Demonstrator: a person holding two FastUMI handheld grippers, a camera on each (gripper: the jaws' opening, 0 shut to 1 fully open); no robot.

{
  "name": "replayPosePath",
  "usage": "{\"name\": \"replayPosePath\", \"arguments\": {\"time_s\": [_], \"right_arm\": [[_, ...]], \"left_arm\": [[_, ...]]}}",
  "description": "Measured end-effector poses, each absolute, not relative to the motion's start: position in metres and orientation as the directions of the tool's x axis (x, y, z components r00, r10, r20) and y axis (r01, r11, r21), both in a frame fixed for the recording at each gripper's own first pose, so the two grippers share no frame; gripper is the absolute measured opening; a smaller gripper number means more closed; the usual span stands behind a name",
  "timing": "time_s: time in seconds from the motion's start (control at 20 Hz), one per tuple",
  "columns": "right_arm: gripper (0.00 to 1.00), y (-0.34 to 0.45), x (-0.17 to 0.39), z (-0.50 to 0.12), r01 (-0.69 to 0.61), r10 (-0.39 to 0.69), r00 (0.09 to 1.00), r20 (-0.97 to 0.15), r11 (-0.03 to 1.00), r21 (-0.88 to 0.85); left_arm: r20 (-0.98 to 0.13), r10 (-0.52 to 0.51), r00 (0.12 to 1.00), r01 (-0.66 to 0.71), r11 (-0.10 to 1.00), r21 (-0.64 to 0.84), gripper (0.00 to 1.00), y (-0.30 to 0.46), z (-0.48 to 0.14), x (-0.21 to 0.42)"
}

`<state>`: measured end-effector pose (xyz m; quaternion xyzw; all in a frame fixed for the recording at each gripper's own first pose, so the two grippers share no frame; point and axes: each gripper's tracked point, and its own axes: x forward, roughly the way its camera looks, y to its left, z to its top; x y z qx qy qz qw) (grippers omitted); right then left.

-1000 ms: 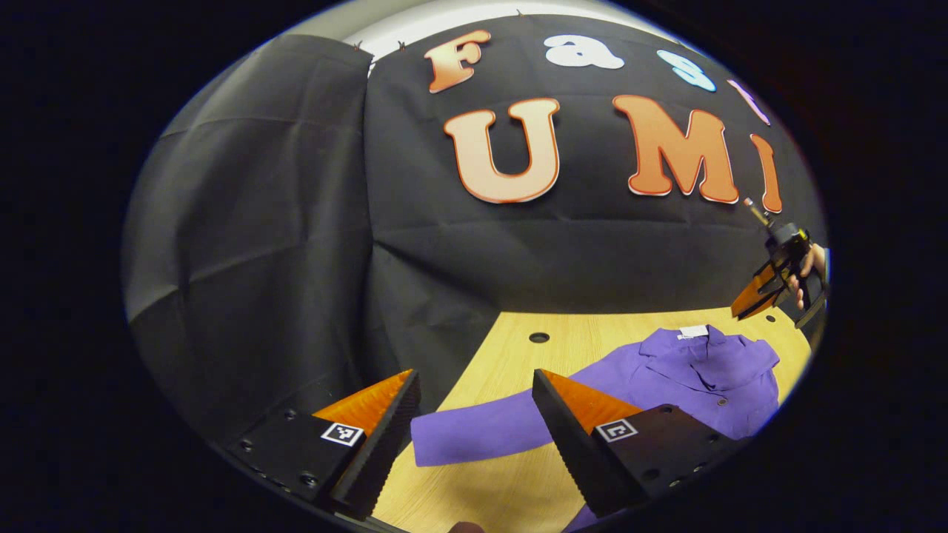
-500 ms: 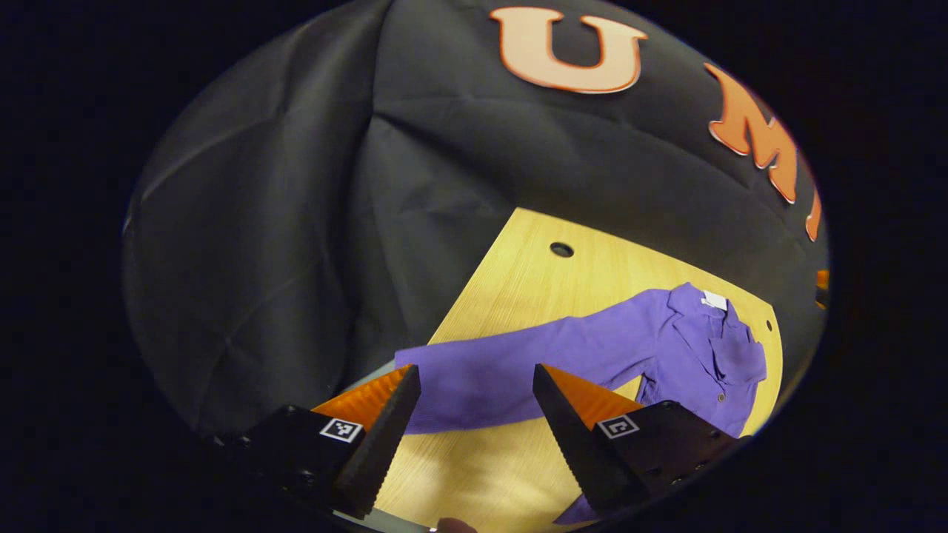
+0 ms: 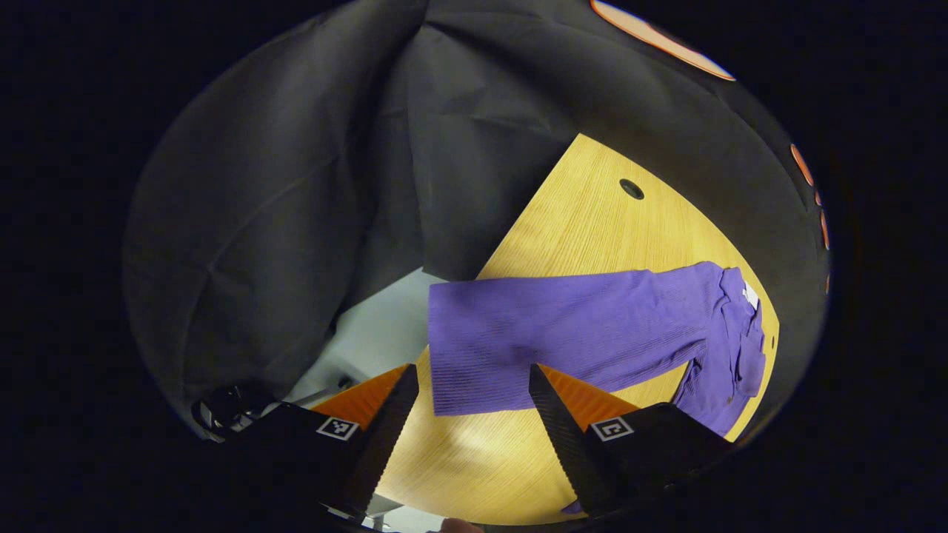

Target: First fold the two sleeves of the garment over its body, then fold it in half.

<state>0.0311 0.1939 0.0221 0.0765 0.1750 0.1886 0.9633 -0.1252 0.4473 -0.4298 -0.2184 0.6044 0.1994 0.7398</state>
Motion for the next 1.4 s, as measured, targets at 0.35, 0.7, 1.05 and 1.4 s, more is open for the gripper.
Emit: {"name": "replayPosePath", "arguments": {"time_s": [0.35,0.7,1.05,1.4], "right_arm": [[0.95,0.184,0.016,0.022,-0.341,0.388,0.874,-0.293,0.919,0.2],[0.95,0.173,0.015,0.017,-0.333,0.387,0.876,-0.288,0.918,0.217],[0.95,0.151,0.016,0.011,-0.311,0.366,0.885,-0.289,0.925,0.218],[0.95,0.14,0.017,0.007,-0.332,0.388,0.878,-0.281,0.916,0.226]], "left_arm": [[-0.997,0.015,0.07,-0.556,0.831,-0.027,0.98,0.455,-0.471,-0.129],[-0.999,0.031,0.009,-0.518,0.855,0.022,0.59,0.45,-0.477,-0.125],[-0.995,-0.062,0.082,-0.467,0.879,-0.093,0.07,0.415,-0.459,-0.102],[-0.951,-0.148,0.273,-0.249,0.944,-0.218,0.07,0.326,-0.374,-0.019]]}}
